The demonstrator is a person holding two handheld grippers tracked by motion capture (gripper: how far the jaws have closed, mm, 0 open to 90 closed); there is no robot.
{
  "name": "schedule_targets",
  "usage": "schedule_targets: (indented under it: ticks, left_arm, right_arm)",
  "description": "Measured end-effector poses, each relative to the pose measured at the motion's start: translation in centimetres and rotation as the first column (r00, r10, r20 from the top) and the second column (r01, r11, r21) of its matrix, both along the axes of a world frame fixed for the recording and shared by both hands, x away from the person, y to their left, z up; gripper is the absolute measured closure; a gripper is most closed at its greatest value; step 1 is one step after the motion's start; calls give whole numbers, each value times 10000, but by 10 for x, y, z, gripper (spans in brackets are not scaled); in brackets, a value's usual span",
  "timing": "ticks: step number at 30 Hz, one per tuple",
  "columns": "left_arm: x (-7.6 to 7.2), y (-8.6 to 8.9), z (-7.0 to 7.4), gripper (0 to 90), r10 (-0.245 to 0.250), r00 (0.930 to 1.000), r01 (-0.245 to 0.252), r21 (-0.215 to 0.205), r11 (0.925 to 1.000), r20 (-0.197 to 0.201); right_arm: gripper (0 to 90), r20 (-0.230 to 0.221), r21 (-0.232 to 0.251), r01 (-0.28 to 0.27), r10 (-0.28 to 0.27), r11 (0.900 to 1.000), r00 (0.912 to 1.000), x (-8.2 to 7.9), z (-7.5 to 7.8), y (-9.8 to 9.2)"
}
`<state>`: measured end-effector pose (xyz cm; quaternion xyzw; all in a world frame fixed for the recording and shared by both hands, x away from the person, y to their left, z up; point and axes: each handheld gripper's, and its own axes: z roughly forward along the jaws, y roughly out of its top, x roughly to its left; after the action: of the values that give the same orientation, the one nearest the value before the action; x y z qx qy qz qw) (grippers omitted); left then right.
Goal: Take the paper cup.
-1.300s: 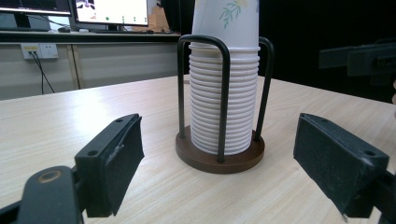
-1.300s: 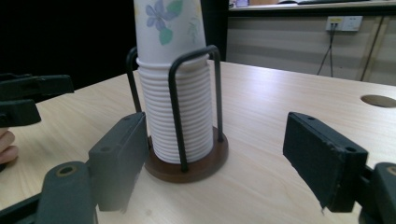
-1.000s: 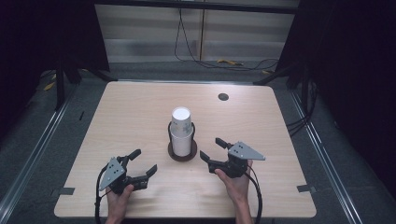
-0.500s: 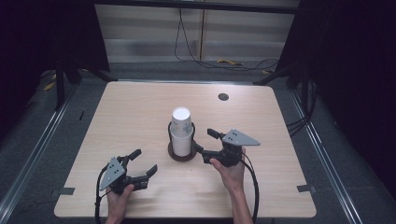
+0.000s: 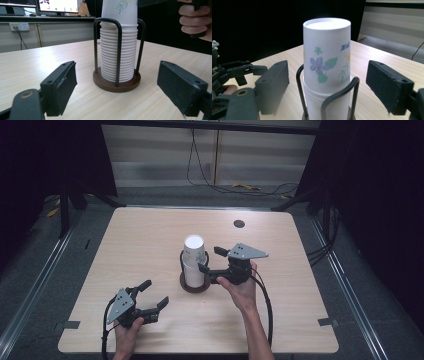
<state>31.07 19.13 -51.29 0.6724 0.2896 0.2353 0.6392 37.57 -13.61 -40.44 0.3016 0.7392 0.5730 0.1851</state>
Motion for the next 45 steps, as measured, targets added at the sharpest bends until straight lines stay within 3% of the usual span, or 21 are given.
schedule_targets:
  ticks: [14,29,45]
  left_arm:
    - [0,0,0,158,-24,10000,23,-46,10000,-6]
    - [0,0,0,158,-60,10000,60,-107,9999,-24]
    - [0,0,0,158,-91,10000,91,-126,9999,-19]
  right_arm:
    - [236,431,-36,-301,302,9995,9986,19,18,15]
    - [249,-106,-608,-700,695,9957,9975,38,17,33]
    - [322,-416,-617,-811,786,9948,9960,44,16,36]
